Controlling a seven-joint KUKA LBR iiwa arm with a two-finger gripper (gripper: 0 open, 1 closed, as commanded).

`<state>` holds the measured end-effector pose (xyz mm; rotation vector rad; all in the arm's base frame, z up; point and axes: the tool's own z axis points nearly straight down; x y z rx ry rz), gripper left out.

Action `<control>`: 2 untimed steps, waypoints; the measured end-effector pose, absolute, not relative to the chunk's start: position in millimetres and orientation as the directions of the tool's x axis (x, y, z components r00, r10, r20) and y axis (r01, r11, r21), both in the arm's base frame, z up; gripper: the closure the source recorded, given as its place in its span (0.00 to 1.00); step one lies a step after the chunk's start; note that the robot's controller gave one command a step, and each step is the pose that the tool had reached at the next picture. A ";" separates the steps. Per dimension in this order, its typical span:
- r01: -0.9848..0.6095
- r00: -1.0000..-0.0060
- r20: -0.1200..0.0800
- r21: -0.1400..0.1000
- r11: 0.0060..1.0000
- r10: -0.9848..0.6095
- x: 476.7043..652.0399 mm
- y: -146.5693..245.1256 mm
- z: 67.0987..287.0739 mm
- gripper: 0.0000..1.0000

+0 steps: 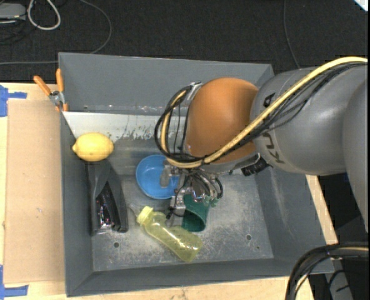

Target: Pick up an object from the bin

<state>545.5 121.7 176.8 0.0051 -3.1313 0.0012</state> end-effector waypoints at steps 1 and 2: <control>0.003 -1.000 0.003 0.000 1.000 0.003 547.2 120.5 181.4 0.00; 0.556 -0.831 0.009 0.003 0.831 0.556 564.7 99.5 79.1 0.00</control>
Offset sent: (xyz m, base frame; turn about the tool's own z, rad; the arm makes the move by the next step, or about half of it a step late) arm 0.0156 -0.0239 -0.1068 0.5970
